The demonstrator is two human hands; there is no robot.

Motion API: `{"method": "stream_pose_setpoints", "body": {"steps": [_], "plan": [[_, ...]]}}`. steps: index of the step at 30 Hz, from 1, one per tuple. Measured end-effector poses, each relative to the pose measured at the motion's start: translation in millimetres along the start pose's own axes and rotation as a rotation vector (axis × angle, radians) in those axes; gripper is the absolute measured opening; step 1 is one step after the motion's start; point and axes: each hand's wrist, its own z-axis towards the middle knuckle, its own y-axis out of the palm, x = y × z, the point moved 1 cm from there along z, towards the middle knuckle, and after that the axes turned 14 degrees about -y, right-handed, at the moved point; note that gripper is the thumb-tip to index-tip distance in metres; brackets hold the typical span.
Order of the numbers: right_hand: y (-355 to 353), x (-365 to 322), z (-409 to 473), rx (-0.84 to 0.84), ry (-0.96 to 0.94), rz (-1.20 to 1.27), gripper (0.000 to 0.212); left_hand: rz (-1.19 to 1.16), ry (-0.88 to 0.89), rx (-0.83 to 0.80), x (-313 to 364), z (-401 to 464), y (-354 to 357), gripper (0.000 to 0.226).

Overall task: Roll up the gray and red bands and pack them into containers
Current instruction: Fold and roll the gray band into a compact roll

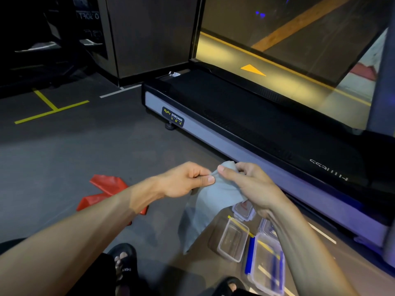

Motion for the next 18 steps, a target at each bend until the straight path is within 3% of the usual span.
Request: {"method": "stream_pose_setpoints", "body": {"steps": [6,13,18], "plan": [[-3.1,4.7,-1.0,-0.103,-0.011,-0.026,0.054,-0.08,0.025,0.015,1.8,1.4,1.4,0.02],[-2.6,7.4,1.2,-0.038,-0.039,0.132,0.041,-0.042,0.071,0.088,3.0,4.4,-0.8,0.035],[2.9,8.6,0.4,-0.057,-0.051,0.051,0.063,-0.043,0.142,0.073,3.9,6.3,-0.4,0.042]]}}
